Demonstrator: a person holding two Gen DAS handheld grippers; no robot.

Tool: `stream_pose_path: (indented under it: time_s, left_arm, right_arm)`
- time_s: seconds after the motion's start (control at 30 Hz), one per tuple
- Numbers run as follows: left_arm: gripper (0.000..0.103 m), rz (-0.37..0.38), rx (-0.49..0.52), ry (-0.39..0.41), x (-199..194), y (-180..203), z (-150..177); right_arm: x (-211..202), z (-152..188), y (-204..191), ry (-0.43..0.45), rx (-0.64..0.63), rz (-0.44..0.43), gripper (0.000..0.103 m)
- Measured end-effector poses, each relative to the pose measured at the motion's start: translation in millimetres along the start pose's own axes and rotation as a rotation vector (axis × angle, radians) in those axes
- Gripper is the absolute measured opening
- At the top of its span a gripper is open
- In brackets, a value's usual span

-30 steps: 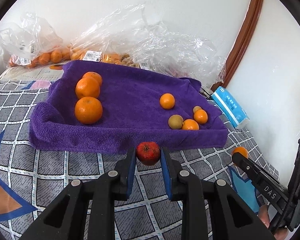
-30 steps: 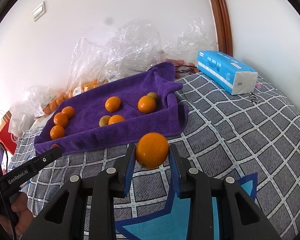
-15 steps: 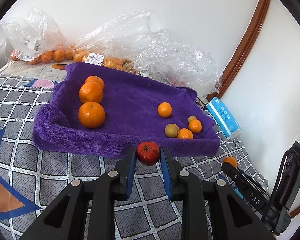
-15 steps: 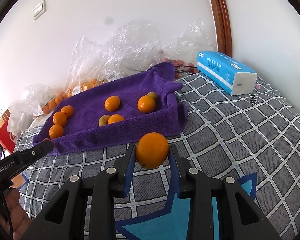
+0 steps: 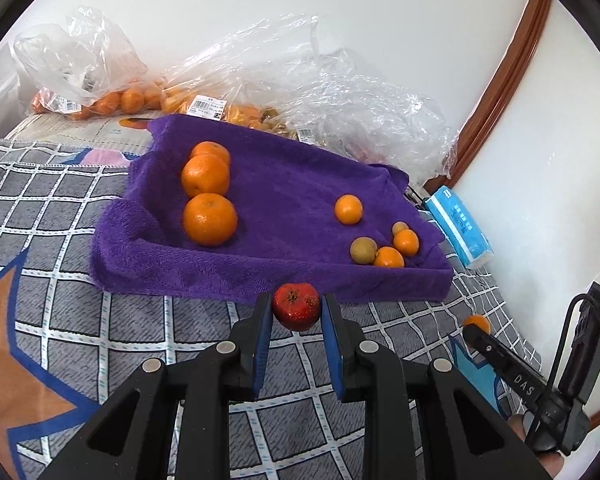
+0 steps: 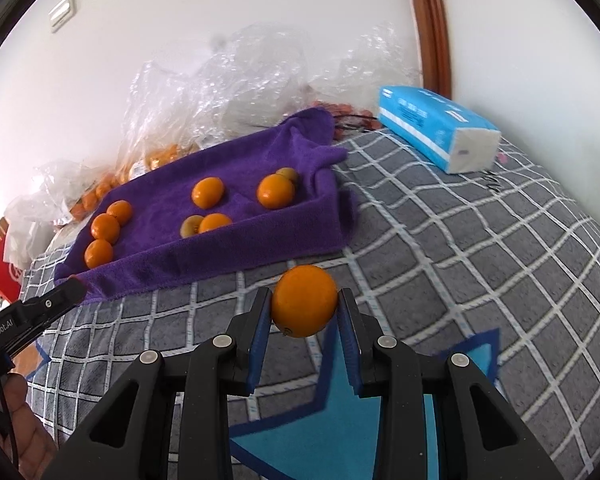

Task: Organize fruits
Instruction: 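Lift the orange in the right gripper and red fruit in the left gripper, then carry the orange and red fruit over the purple towel and lower them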

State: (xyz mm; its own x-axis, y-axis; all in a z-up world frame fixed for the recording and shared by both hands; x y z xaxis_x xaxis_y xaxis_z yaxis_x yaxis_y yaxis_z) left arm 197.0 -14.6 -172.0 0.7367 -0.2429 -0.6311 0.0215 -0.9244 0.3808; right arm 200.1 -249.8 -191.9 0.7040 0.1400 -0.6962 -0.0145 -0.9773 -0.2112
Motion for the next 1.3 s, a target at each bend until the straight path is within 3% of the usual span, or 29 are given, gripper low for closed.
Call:
stream_pose_path:
  time_s: [0.27,0.6,0.9,1.3]
  left_arm:
    - [0.023,-0.007,0.010,0.027,-22,6,-19]
    - [0.023,-0.016,0.037,0.078,-53,14,-45]
    - [0.023,-0.057,0.065,0.104,-69,16,-60]
    - [0.023,-0.054,0.049,0.108,-65,6,-71]
  right_arm:
    - [-14,-25,2,0.036,0.042,-0.015,0.033]
    - [-41,-61,-38,0.109,-0.033,-0.068,0.033]
    - [-46,-65,-70,0.119,-0.131,-0.076,0.033]
    - [-36,-69,-78,0.104,-0.130,-0.080,0.033]
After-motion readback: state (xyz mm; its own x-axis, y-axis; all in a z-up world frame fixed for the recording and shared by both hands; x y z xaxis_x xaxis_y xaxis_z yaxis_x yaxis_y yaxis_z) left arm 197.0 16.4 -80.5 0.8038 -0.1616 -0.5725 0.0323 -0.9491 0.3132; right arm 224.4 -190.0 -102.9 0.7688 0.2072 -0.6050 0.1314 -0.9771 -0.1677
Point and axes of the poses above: each gripper's, at about its wrist camera, not at the fingertips, and x roughly the way its jaws point, y to its right, z to its underside, the point moved 7 cm from there along x, roughly the way its jaws point
